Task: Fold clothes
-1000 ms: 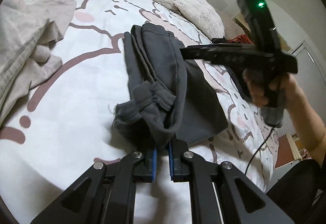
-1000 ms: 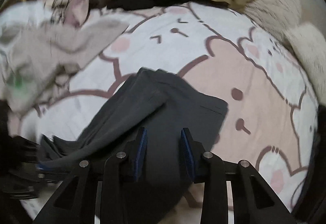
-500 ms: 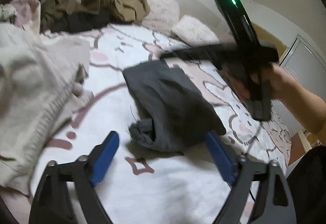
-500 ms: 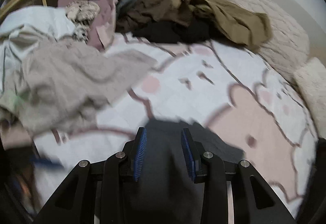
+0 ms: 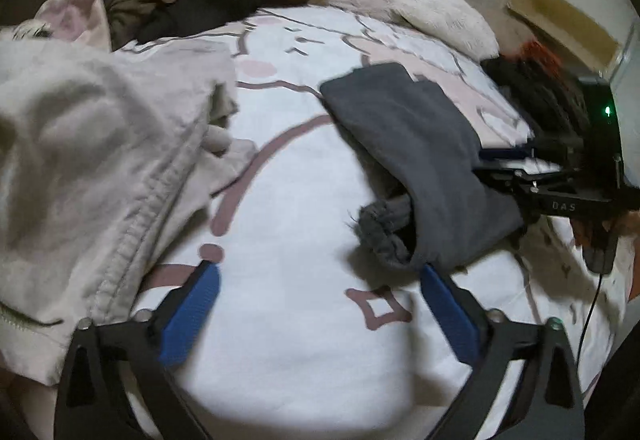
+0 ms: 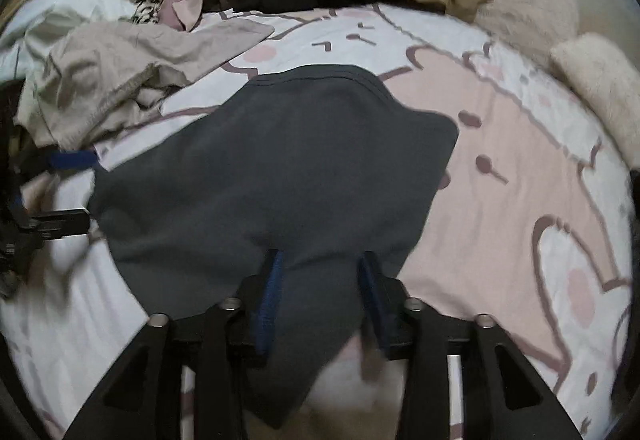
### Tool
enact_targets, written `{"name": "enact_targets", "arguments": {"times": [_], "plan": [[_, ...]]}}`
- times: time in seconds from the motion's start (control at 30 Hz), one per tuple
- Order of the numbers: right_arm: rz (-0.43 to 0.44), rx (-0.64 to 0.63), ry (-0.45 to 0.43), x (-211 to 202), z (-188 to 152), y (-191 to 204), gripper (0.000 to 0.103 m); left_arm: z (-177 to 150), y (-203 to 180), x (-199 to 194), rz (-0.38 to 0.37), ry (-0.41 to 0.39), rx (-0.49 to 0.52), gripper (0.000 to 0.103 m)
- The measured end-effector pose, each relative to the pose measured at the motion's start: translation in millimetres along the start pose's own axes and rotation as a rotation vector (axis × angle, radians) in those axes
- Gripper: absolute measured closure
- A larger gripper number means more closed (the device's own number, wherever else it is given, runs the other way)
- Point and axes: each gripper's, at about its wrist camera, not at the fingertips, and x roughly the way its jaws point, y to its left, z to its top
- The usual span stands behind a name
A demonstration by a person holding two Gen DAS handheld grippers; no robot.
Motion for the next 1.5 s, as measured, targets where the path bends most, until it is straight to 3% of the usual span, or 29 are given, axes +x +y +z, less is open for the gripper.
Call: {"name": "enact_targets", "arguments": {"times": [0.03,0.1,0.23,0.37,0.5,0.57,0.63,0.7,0.77,0.87,0.93,1.03,1.17,1.27,1.3,1.4,1.5], "plan": [[-0.028,-0.004,-0.012,0,-1,-1,0.03,0,-3,3,0.017,0.011,0.018,0.0],[-0.024,0.043,-0.007,2,-2,-9,0.021,1,-5,6,0.034,0.025,0.033,0.0],[-0.015,0.14,0.005,-6,-3,-23,0.022,1,-5,8,0.045,0.037,0.04,0.0],[-0.079,-0.003,-0.076,-37,-17,-4,0.029,2,-9,11,0.068,0.053,0.065,0.0],[-0.101,-0.099,-0.023,-33,-43,8,0.029,2,-13,10,0.091,0.052,0.087,0.001],[-0.114,-0.105,-0.038,-34,-52,8,0.029,2,-16,4,0.093,0.032,0.099,0.003],[-0.129,-0.11,-0.047,-36,-54,10,0.029,3,-27,-9,0.089,-0.019,0.152,0.013],[-0.143,-0.115,-0.055,-36,-56,13,0.029,2,-41,-23,0.083,-0.075,0.219,0.013],[-0.138,-0.1,-0.063,-35,-57,11,0.029,-3,-69,-42,0.082,-0.149,0.369,0.013],[-0.113,-0.051,-0.066,-33,-58,5,0.029,-15,-106,-46,0.081,-0.158,0.583,0.013],[-0.099,-0.018,-0.065,-33,-60,3,0.029,-22,-119,-39,0.048,-0.116,0.657,0.014],[-0.103,-0.016,-0.065,-33,-60,4,0.029,-17,-124,-19,-0.024,-0.038,0.655,0.017],[-0.123,-0.024,-0.069,-32,-61,6,0.027,3,-114,3,-0.098,0.035,0.556,0.017],[-0.128,-0.024,-0.068,-31,-61,5,0.024,10,-92,20,-0.111,0.086,0.479,0.02],[-0.128,-0.022,-0.068,-31,-61,4,0.024,11,-88,21,-0.114,0.082,0.47,0.028],[-0.124,-0.016,-0.067,-30,-61,3,0.023,8,-92,5,-0.105,0.036,0.511,0.029],[-0.121,-0.007,-0.065,-29,-62,1,0.021,-2,-107,-15,0.0,-0.078,0.665,0.029]]}}
